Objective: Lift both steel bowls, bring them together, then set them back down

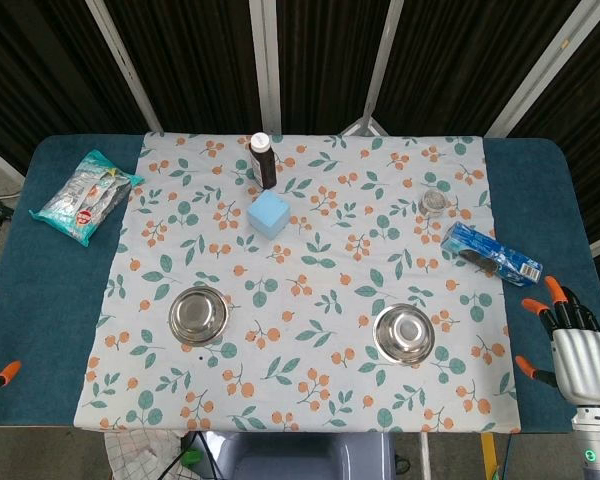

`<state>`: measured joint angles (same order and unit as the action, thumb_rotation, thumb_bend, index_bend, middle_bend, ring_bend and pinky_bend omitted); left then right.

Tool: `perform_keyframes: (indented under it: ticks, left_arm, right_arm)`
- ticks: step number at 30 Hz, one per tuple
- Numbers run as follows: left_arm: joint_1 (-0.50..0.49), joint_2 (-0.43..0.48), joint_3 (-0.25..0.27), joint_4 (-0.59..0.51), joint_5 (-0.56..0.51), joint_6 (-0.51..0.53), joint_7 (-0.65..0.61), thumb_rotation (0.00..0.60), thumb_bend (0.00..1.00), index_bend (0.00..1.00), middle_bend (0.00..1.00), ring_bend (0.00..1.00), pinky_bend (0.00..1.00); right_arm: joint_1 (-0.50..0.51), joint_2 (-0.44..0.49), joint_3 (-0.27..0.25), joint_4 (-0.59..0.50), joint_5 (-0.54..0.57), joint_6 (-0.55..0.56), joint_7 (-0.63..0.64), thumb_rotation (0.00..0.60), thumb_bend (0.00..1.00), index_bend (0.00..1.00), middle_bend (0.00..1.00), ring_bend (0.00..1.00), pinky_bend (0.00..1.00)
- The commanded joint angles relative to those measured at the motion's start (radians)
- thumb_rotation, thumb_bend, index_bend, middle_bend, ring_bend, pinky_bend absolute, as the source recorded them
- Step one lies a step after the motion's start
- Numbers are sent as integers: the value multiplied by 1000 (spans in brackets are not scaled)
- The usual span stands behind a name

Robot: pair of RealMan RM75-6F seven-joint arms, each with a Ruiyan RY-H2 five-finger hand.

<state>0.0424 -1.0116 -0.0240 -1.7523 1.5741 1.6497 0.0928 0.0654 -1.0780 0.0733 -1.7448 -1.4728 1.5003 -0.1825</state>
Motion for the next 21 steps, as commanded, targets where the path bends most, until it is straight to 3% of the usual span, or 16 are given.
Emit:
perform_keyframes:
  ticks: [1,7,13,21]
  left_arm:
    - [-2,1,7,-4,8,-9,5,600,24,9,0,0,87]
    - [-10,-10,1,14,50,13,7,600,24,9,0,0,87]
    - [-17,-37,-15,36,27,9,36,600,23,9,0,0,87]
    - [-24,-30,-16,35,-3,-20,22,600,24,9,0,0,87]
  right_arm:
    - [-3,1,-2,0,-4,4,6,600,33,298,16,67,201]
    - [-6,-3,1,5,-8,14,5,600,33,298,16,75,201]
    - [-8,-8,7,1,0,19,11,600,33,295,17,79,199]
    - [-13,-2,-14,-64,13,-15,46,600,33,279,17,81,96]
